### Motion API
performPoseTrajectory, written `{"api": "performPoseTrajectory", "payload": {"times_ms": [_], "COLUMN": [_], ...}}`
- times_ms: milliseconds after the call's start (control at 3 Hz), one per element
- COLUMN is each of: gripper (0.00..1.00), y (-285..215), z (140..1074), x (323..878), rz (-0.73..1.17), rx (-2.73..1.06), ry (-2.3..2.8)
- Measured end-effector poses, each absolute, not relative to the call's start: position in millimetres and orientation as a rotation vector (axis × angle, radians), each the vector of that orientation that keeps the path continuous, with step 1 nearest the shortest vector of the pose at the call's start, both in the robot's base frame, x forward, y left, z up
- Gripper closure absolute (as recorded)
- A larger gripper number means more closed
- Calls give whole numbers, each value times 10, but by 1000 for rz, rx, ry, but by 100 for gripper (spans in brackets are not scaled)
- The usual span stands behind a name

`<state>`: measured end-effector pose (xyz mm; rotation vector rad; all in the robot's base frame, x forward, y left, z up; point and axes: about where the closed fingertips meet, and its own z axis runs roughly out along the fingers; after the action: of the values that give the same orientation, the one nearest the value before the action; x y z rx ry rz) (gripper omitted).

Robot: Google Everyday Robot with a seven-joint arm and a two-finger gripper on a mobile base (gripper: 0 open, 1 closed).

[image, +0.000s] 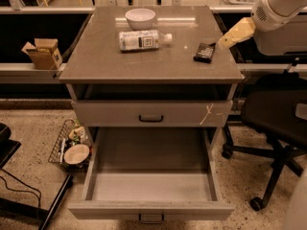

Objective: Place rxbar chocolate into middle drawer

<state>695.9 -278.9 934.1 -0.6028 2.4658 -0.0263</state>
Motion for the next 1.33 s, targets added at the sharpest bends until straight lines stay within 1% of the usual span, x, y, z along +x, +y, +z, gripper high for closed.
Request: {"api": "performPoseTrajectory", "payload": {"times_ms": [333, 667, 1000, 1333], "gripper": [0, 0, 0, 0], "y": [-2789, -2728, -2532, -2274], "z": [9309, 9310, 9276, 9121], "x": [6960, 7139, 7510, 7964], "rz": [7, 33, 88, 80], "rx": [-501, -444, -319, -114], "ry": [2495, 2484, 2499, 2571]}}
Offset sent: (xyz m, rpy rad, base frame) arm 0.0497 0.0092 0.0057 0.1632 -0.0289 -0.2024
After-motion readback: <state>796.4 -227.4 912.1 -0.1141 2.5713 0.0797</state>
